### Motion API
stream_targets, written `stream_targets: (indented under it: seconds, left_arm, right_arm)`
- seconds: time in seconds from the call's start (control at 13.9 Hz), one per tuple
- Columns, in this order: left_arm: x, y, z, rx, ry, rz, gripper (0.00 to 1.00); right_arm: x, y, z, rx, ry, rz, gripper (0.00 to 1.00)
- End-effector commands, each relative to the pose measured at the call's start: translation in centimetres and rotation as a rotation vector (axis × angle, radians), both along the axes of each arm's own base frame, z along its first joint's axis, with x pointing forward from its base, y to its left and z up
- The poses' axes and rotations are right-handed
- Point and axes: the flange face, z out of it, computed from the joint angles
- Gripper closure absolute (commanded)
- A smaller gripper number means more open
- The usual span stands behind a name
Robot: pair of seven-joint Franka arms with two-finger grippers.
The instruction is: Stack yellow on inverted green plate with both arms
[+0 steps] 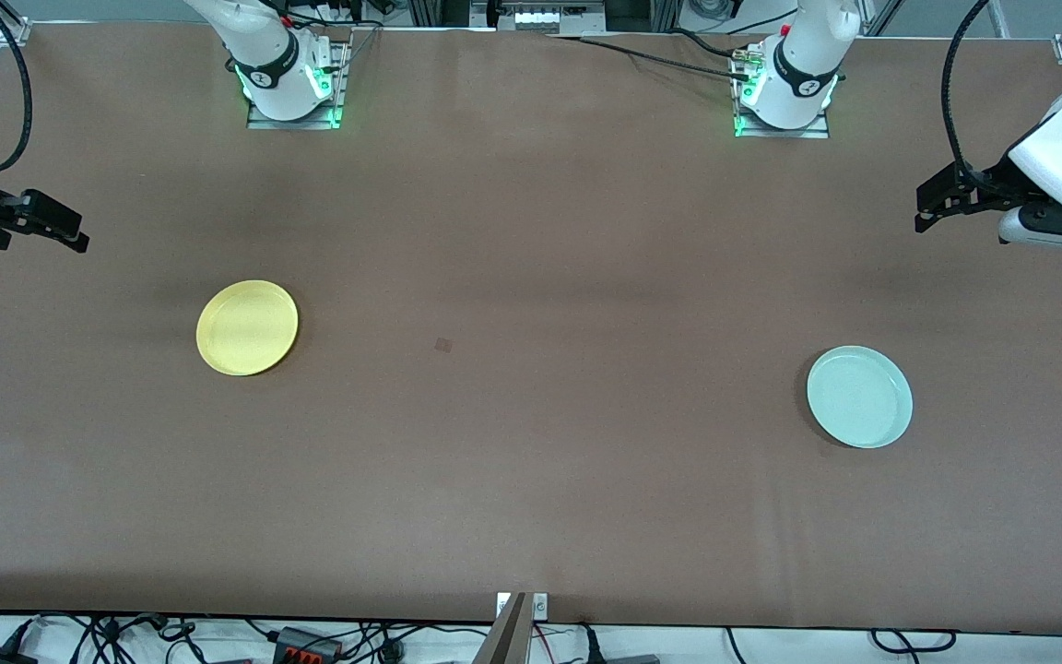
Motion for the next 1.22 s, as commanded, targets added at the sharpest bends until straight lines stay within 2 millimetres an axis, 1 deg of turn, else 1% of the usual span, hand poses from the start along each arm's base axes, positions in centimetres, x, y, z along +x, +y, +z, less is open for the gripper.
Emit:
stream_targets:
  seconds: [0.0,0.36,0.65,1.08,1.15]
  left_arm:
    - [-0.3,-0.2,0.8,-0.019,-0.001,0.011,0.0]
    - [-0.1,-0.2,0.9,-0.02,-0.004,0.011,0.0]
    - [-0.1,-0.2,0.8,-0.018,-0.003,0.009,0.0]
    - [-0.1,0.0,0.7,-0.017,0.002,0.006,0.0]
    - [-0.1,-0.1,0.9,-0.017,-0.001,0.005,0.0]
  right_arm:
    - [-0.7,-0.4,0.3,-0.01,-0.011,-0.001,0.0]
    - [-0.9,-0.9,0.0,-0.008,0.012,-0.009,0.0]
    - [-1.1,-0.7,-0.1,-0.005,0.025,-0.006,0.0]
    - [-1.7,-1.8,0.4,-0.003,0.047,-0.013,0.0]
    - [-1.7,-2.2,0.7,-0.003,0.039,-0.013,0.0]
